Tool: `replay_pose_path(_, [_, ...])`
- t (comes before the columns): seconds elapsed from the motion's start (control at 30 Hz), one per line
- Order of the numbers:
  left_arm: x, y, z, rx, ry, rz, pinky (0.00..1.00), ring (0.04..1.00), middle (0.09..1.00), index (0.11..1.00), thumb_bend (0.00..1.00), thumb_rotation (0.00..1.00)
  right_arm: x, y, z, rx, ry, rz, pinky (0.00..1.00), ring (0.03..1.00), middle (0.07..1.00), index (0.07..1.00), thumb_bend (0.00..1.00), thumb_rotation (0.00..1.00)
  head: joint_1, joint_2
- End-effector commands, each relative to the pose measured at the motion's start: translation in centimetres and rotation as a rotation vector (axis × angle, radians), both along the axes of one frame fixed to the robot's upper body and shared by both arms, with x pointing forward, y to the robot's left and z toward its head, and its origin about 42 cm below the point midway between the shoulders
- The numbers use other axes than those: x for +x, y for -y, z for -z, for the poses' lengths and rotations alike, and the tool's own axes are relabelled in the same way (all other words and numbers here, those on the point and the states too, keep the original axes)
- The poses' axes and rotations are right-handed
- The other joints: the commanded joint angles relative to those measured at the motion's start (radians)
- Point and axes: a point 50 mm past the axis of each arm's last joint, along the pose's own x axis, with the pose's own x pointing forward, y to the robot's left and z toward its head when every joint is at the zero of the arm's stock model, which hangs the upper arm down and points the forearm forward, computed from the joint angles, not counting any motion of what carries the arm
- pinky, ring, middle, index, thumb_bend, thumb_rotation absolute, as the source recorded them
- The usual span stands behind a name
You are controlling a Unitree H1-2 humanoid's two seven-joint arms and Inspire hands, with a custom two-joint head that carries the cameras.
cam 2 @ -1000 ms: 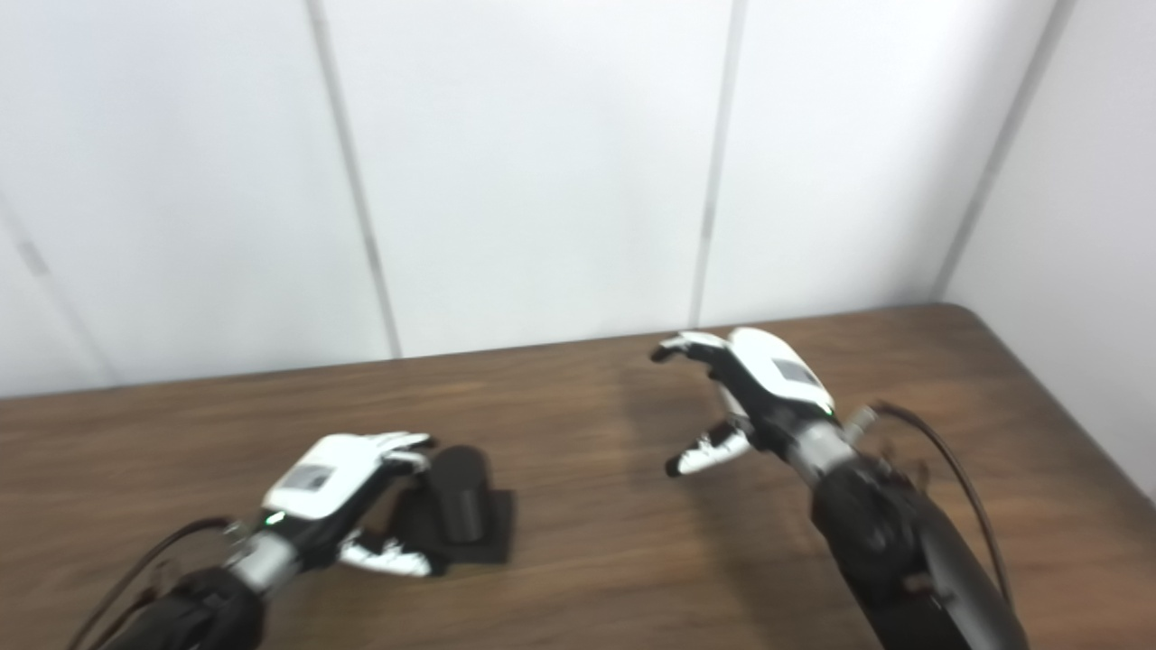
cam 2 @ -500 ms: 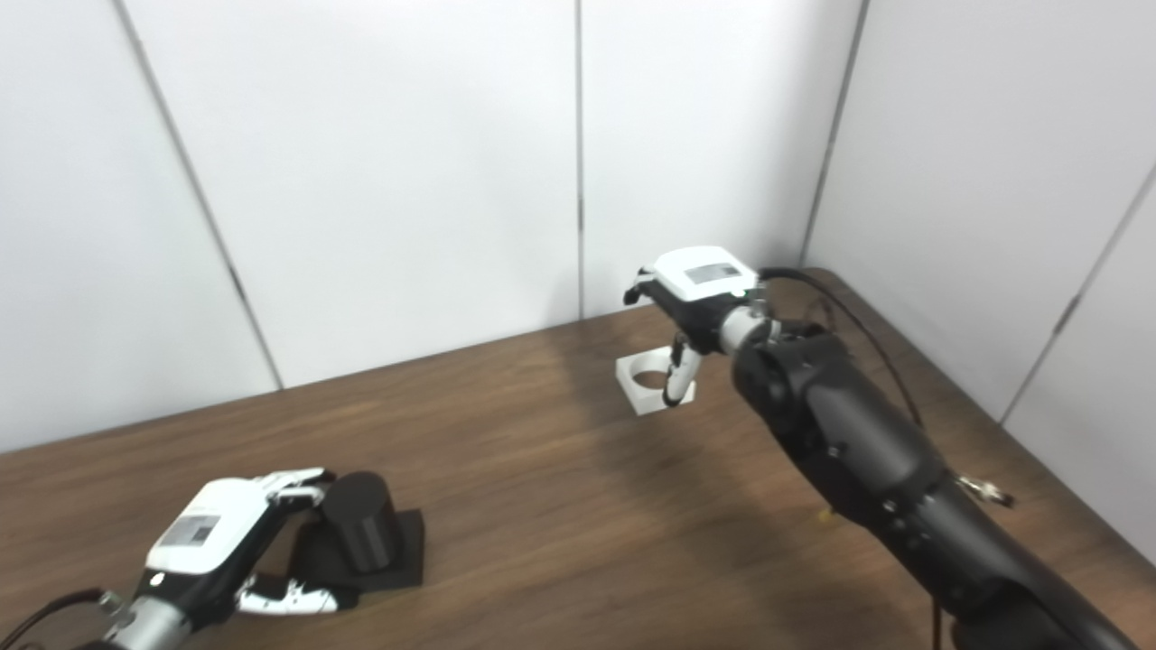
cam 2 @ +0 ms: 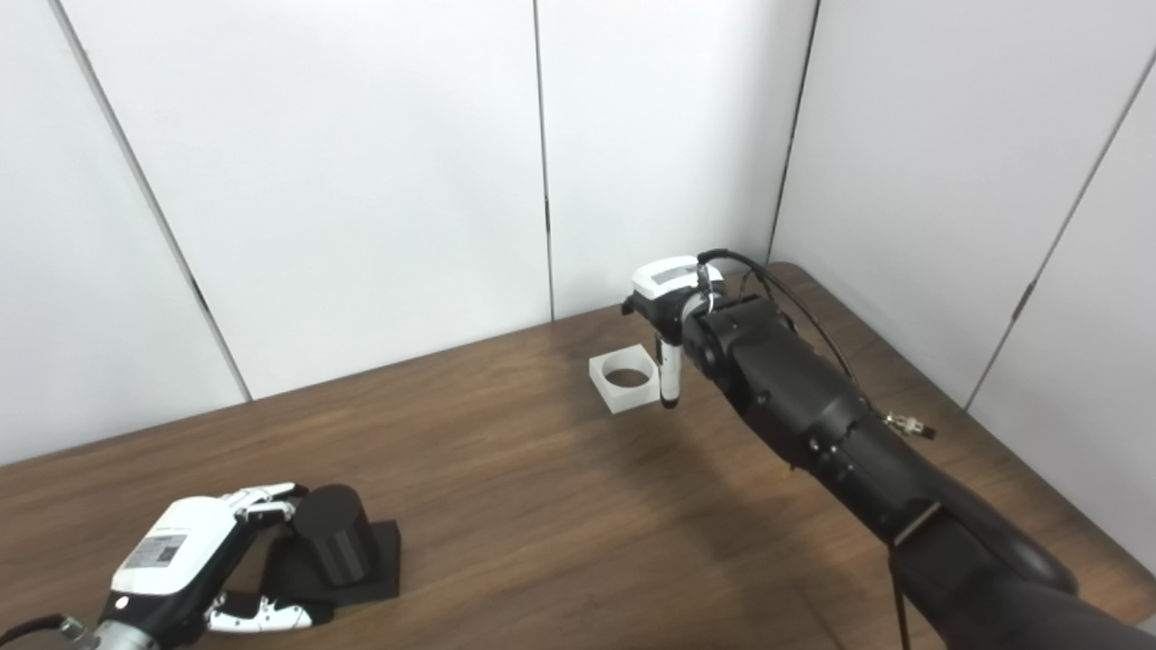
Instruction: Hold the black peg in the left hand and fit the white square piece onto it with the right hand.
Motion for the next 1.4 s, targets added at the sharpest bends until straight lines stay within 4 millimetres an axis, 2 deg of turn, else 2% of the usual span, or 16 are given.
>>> replay_pose_path(0.0, [-2.4,-2.3,3.8,0.159,-0.142,0.018,0.78,0.836,0.845,0.492,0.52,0.06,1.2,-0.3,-3.3,-0.035,0.105,-0.031,0.86,0.942,0.949,0.868,0.95,0.13,0.007,0.005])
replay_pose_path(0.83, [-2.8,-1.9,3.2,0.172,-0.14,0.019,0.78,0.833,0.843,0.492,0.52,0.06,4.0,-3.9,1.4,-0.02,0.004,-0.125,0.88,0.919,0.919,0.841,0.89,0.17,0.039,0.024])
replay_pose_path(0.97, [-2.9,-2.0,3.3,0.165,-0.149,0.015,0.78,0.835,0.846,0.492,0.52,0.06,4.3,-3.8,1.8,-0.057,-0.013,-0.119,0.87,0.905,0.902,0.775,0.87,0.19,0.045,0.033])
replay_pose_path(1.1, [-3.0,-1.9,3.2,0.163,-0.147,0.014,0.78,0.835,0.846,0.492,0.52,0.06,4.5,-3.3,2.1,-0.079,-0.043,-0.086,0.87,0.897,0.863,0.67,0.85,0.24,0.045,0.033])
replay_pose_path(1.2, [-3.1,-2.0,3.2,0.155,-0.144,0.011,0.78,0.835,0.845,0.492,0.52,0.06,4.5,-3.0,2.0,-0.088,-0.057,-0.072,0.85,0.855,0.799,0.585,0.81,0.25,0.048,0.041])
replay_pose_path(1.23, [-3.1,-2.0,3.3,0.153,-0.142,0.011,0.78,0.831,0.842,0.492,0.52,0.06,4.4,-2.9,1.9,-0.086,-0.062,-0.059,0.86,0.852,0.792,0.538,0.67,0.2,0.048,0.041])
replay_pose_path(1.27, [-3.1,-2.0,3.4,0.152,-0.141,0.011,0.77,0.83,0.84,0.492,0.52,0.06,4.4,-2.9,1.8,-0.084,-0.066,-0.05,0.86,0.85,0.787,0.514,0.6,0.18,0.048,0.041])
replay_pose_path(1.3, [-3.1,-2.0,3.4,0.151,-0.142,0.011,0.77,0.829,0.839,0.492,0.52,0.06,4.2,-2.8,1.7,-0.092,-0.076,-0.039,0.86,0.849,0.785,0.498,0.55,0.16,0.048,0.043])
replay_pose_path(1.37, [-3.1,-2.0,3.4,0.151,-0.142,0.011,0.77,0.83,0.837,0.492,0.52,0.06,4.0,-2.8,1.6,-0.108,-0.094,-0.027,0.85,0.851,0.802,0.493,0.53,0.15,0.05,0.046])
